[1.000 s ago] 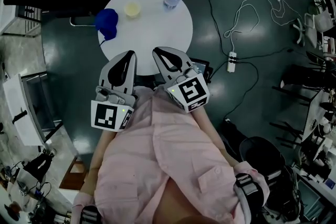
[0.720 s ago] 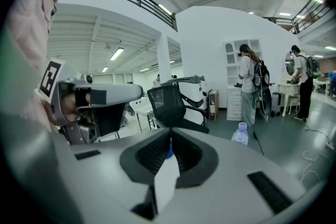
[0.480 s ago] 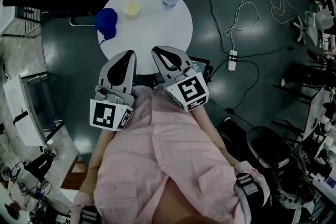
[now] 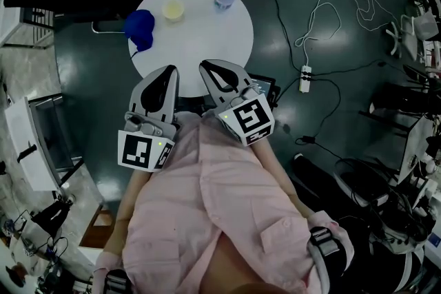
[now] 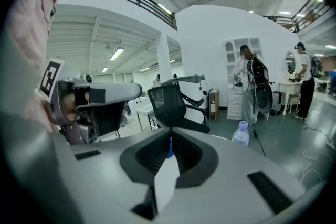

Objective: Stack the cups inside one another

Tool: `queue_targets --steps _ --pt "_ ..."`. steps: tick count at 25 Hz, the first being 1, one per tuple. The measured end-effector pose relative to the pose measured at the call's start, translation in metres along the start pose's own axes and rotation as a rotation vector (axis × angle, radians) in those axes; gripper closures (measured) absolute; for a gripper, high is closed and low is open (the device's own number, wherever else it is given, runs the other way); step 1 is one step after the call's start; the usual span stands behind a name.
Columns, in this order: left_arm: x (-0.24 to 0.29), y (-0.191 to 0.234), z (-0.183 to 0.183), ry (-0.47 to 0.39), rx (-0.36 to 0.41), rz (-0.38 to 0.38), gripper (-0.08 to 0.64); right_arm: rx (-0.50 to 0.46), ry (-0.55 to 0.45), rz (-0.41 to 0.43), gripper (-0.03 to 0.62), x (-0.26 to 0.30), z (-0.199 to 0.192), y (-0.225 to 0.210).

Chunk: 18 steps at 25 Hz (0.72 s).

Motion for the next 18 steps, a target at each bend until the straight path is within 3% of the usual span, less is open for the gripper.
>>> queue_targets --steps 18 --pt "0.0001 0.0014 -0.0012 -0.003 -0.002 0.002 0.541 -0.006 0.008 -0.011 0.558 0.0005 -0.0046 -0.0028"
Point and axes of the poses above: the fingertips, and each gripper's own axes: x forward along the fingers, y to its left, z out of its top, the point moved 9 cm from there along -x, backward along the fingers, and after that the axes turned 5 degrees about -y, right-handed, at the moved point
